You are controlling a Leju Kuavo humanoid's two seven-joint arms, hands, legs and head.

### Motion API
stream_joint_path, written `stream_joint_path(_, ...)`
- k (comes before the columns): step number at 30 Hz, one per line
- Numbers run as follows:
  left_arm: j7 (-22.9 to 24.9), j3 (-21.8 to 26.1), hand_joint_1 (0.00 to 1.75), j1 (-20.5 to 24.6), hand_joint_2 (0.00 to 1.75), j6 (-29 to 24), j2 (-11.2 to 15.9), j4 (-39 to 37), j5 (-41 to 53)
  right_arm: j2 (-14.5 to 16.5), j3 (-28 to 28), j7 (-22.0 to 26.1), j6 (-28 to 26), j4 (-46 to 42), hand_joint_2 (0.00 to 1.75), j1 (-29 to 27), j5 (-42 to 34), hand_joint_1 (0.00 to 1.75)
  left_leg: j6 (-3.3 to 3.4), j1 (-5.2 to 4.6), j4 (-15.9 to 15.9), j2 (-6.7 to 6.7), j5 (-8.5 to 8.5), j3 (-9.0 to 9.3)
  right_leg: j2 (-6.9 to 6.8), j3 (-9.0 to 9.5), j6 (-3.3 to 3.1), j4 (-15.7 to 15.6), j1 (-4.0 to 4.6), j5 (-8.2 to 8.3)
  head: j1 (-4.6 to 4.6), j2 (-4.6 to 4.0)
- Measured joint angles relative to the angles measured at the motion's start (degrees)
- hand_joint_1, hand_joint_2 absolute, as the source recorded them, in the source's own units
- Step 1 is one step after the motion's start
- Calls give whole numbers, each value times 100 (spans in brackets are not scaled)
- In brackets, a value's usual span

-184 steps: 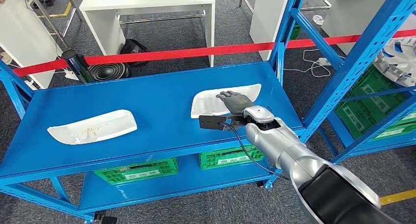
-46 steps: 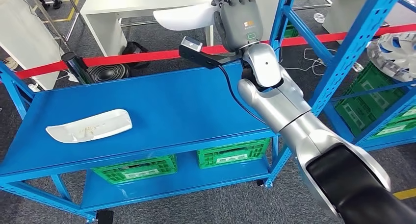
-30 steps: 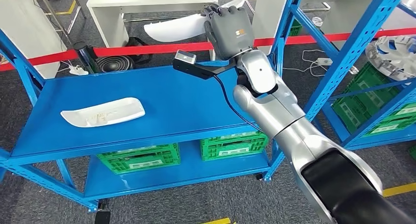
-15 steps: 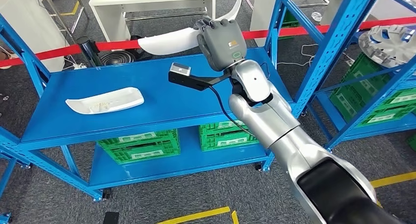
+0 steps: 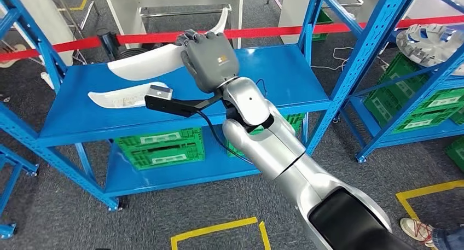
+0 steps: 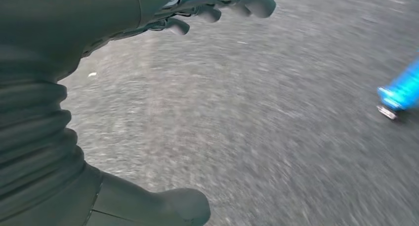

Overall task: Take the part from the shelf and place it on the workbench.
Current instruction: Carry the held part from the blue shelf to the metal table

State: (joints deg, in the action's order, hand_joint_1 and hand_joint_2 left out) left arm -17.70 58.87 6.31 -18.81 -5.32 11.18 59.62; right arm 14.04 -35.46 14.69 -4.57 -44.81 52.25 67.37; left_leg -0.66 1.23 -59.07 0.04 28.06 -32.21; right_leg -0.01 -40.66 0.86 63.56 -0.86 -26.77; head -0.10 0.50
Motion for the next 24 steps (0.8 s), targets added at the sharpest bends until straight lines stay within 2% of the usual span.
stream_joint_path(2, 161, 27, 0, -43, 175, -12, 40, 14, 74, 120, -38, -21, 5, 35, 175, 15, -1, 175, 51, -24, -3, 1, -125, -167, 0, -232, 5, 775, 5, -544, 27, 0)
stream_joint_path(3, 239, 28, 0, -62, 175, -12, 56, 19, 158, 158, -51, -32, 8, 50, 175, 15, -2, 175, 64, -39, -5, 0, -188, -248, 0, -292, -4, 1108, 13, -684, 32, 0)
stream_joint_path(4, 301, 24, 0, -80, 175, -11, 62, 23, 240, 183, -61, -46, 12, 61, 175, 13, -4, 175, 71, -59, -6, -3, -251, -328, 1, -269, -27, 1283, 27, -691, 36, 0)
stream_joint_path(5, 345, 17, 0, -99, 175, -7, 70, 24, 309, 198, -66, -60, 16, 68, 175, 11, -9, 175, 75, -81, -8, -7, -312, -404, 2, -143, -71, 1253, 51, -588, 42, 0)
stream_joint_path(6, 382, 10, 0, -117, 175, -3, 75, 25, 359, 214, -69, -71, 20, 68, 175, 10, -13, 175, 74, -106, -8, -11, -374, -474, 4, 90, -142, 1023, 87, -440, 49, 0)
stream_joint_path(7, 419, 4, 0, -131, 175, -1, 71, 25, 393, 232, -69, -80, 22, 58, 175, 12, -19, 175, 74, -121, -10, -11, -433, -531, 5, 405, -242, 642, 141, -344, 54, 0)
stream_joint_path(8, 452, -3, 0, -139, 175, 2, 69, 27, 418, 250, -68, -84, 24, 38, 175, 13, -29, 175, 65, -143, -12, -10, -487, -579, -5, 734, -339, 182, 191, -343, 55, 0)
stream_joint_path(9, 480, -11, 0, -145, 175, 3, 61, 28, 446, 264, -65, -83, 22, 15, 175, 15, -37, 175, 47, -148, -4, -1, -540, -605, -22, 979, -394, -176, 234, -372, 50, 0)
stream_joint_path(10, 498, -27, 0, -148, 175, 8, 60, 31, 491, 264, -62, -83, 17, -4, 175, 18, -44, 175, 21, -136, 7, 9, -589, -615, -34, 1120, -424, -423, 268, -426, 49, 0)
stream_joint_path(11, 496, -52, 0, -153, 175, 24, 66, 34, 552, 251, -58, -75, 4, -16, 175, 19, -49, 175, -15, -129, 31, 17, -641, -619, -46, 1158, -420, -544, 283, -436, 49, 0)
stream_joint_path(13, 407, -111, 0, -168, 175, 83, 96, 34, 656, 180, -48, -26, -63, -7, 175, 10, -58, 175, -83, -107, 55, 18, -679, -636, -58, 1113, -423, -630, 266, -301, 56, 0)
stream_joint_path(14, 330, -133, 0, -182, 175, 124, 110, 33, 681, 140, -43, 18, -114, 8, 175, 3, -67, 175, -116, -103, -7, 11, -567, -676, -67, 1080, -443, -671, 245, -218, 54, 0)
stream_joint_path(15, 255, -144, 0, -195, 175, 158, 131, 33, 684, 103, -39, 67, -163, 30, 175, -3, -77, 175, -152, -97, -169, 4, -354, -738, -74, 1031, -455, -709, 220, -129, 47, 0)
stream_joint_path(17, 167, -151, 0, -210, 175, 219, 180, 32, 683, 52, -35, 139, -224, 100, 175, -8, -90, 175, -233, -58, -811, -2, 219, -904, -69, 876, -461, -715, 196, 26, 20, 0)
stream_joint_path(18, 155, -162, 0, -211, 175, 237, 214, 32, 690, 39, -35, 157, -231, 140, 175, -14, -92, 175, -275, -38, -1164, -1, 389, -961, -67, 783, -443, -705, 186, 98, 7, 0)
stream_joint_path(19, 151, -176, 0, -212, 175, 254, 245, 32, 697, 32, -35, 166, -229, 179, 175, -21, -93, 175, -315, -18, -1422, -1, 419, -969, -67, 682, -422, -685, 173, 168, 1, 0)
stream_joint_path(20, 154, -190, 0, -212, 175, 262, 277, 34, 697, 38, -36, 162, -222, 212, 175, -27, -93, 175, -351, 0, -1509, 0, 321, -898, -70, 575, -396, -655, 154, 228, -1, 0)
stream_joint_path(21, 164, -201, 0, -213, 175, 267, 299, 35, 684, 57, -37, 145, -211, 235, 175, -30, -88, 175, -387, 21, -1405, 1, 155, -736, -73, 468, -364, -613, 128, 277, -4, 0)
stream_joint_path(22, 179, -204, 0, -212, 175, 269, 315, 37, 653, 95, -37, 122, -194, 250, 175, -28, -79, 175, -430, 46, -1118, 3, 36, -486, -75, 365, -326, -552, 104, 317, -6, 0)
stream_joint_path(23, 198, -204, 0, -208, 175, 267, 328, 40, 616, 146, -38, 94, -172, 260, 175, -24, -67, 175, -466, 50, -740, -1, 33, -196, -75, 270, -288, -487, 89, 347, -20, 0)
stream_joint_path(24, 221, -203, 0, -203, 175, 257, 337, 45, 573, 213, -44, 69, -142, 264, 175, -20, -48, 175, -455, 49, -403, -7, 100, 35, -73, 196, -251, -429, 87, 377, -32, 0)
